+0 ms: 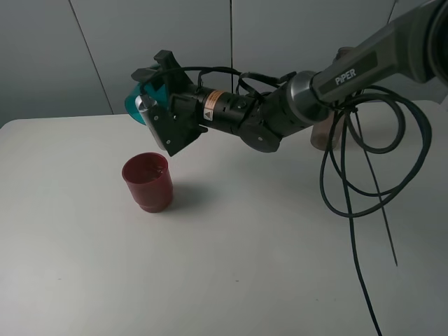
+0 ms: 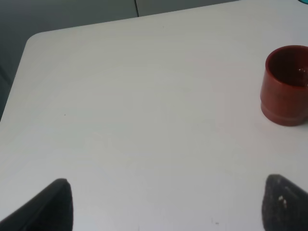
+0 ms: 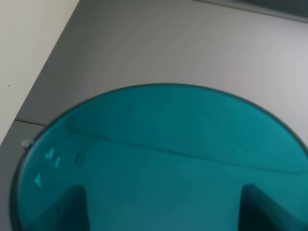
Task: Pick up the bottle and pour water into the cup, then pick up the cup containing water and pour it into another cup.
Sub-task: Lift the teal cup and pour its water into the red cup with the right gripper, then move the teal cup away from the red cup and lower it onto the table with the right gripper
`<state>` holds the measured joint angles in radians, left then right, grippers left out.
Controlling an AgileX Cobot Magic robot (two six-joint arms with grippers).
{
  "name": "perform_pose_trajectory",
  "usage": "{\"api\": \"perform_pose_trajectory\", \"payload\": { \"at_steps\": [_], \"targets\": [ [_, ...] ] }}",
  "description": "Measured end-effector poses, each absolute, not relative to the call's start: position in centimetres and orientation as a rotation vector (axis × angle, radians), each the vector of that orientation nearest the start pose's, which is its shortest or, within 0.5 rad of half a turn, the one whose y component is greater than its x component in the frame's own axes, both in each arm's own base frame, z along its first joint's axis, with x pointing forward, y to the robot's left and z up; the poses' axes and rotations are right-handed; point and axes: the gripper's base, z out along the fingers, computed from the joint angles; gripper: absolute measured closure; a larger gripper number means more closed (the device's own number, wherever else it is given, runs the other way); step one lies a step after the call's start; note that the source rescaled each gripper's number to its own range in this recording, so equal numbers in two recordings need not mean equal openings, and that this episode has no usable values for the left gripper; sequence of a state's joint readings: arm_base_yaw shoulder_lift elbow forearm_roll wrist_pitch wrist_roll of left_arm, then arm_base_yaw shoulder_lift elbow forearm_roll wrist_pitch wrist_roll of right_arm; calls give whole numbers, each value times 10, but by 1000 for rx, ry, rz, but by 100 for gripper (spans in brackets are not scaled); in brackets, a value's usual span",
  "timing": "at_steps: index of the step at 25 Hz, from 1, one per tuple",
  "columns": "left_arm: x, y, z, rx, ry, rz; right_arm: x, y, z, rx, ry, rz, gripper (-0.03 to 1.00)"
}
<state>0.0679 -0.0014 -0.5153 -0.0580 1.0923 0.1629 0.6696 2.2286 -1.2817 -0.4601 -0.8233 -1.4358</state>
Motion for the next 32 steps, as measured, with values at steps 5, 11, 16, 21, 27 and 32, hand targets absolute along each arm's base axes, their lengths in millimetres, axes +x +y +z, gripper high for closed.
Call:
{"api": "perform_pose_trajectory", "payload": {
  "at_steps": [5,11,16,21,27,32],
  "targets": [
    [-8,-5,279,104,2056,75,344,320,139,-1660,312,-537,91],
    [-8,-5,279,104,2056,75,344,320,142,-1647,399,-468,91],
    [-8,-5,279,104,2056,75,348,312,165,-1524,820,-223,91],
    [-8,-5,279,104,2056,75,347,303,194,-1328,1225,42,91],
    [-8,-5,279,104,2056,75,345,269,195,-1103,1540,186,91],
    [-8,-5,279,104,2056,75,332,226,168,-984,1630,228,91]
  ]
}}
